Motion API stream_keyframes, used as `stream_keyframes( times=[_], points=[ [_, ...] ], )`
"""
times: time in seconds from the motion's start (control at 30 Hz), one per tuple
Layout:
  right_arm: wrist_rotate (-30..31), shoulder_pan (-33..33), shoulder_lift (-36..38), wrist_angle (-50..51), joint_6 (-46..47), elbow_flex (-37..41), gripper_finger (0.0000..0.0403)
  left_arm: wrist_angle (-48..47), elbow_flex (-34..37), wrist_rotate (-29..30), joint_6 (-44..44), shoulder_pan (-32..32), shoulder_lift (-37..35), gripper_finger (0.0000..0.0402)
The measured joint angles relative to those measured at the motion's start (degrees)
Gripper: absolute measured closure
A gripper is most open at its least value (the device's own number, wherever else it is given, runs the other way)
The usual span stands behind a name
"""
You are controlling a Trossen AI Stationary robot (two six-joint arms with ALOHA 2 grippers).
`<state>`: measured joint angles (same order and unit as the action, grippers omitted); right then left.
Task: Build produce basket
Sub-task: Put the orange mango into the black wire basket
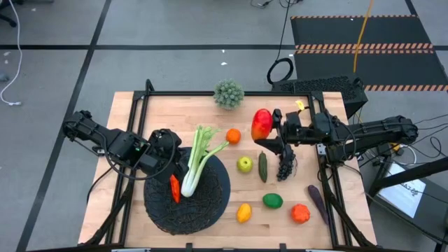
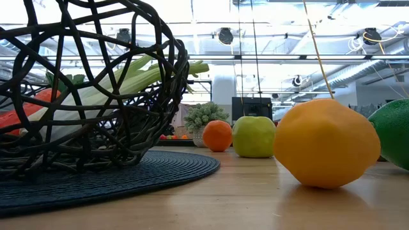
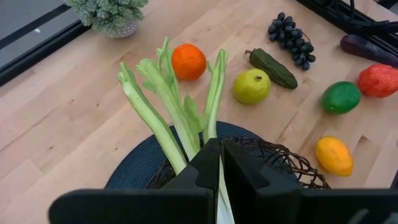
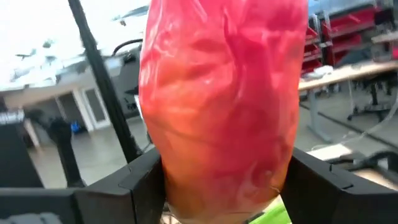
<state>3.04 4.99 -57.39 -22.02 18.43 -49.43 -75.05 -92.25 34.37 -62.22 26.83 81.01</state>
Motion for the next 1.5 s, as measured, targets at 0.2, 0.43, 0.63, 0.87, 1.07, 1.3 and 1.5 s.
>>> stream_keyframes(
  times=[0.2, 0.43, 0.63, 0.87, 1.07, 1.3, 1.5],
  points=[
    [0.38, -0.04, 0.0, -0.02, 11.5, 0.0, 0.0154, 0.27, 0.0, 0.0, -0.07, 0.0, 0.0, 0.0378],
    [0.38, -0.02, 0.0, 0.0, 21.83, 0.0, 0.0154, 0.29, 0.0, 0.0, -0.1, 0.0, 0.0, 0.0378],
    [0.38, -0.02, 0.0, 0.0, 29.28, 0.04, 0.0154, 0.33, 0.0, 0.0, -0.28, 0.0, 0.01, 0.0378],
    [0.39, -0.02, 0.0, 0.02, 31.63, 0.04, 0.0154, 0.26, 0.0, -0.96, -0.37, 0.02, 0.02, 0.0378],
    [4.62, 0.02, 0.0, 0.45, 31.46, 0.04, 0.0154, 0.2, 0.0, -0.96, -0.78, 0.02, 0.02, 0.0378],
    [4.29, 0.0, -2.26, 0.25, 29.02, 0.04, 0.0154, -0.7, 0.0, -1.16, -2.09, 0.04, 0.02, 0.0378],
    [-1.4, 0.0, -8.02, -1.97, 31.27, 0.04, 0.0154, -1.13, 0.0, -1.16, -5.3, 0.04, 0.02, 0.0378]
  ],
)
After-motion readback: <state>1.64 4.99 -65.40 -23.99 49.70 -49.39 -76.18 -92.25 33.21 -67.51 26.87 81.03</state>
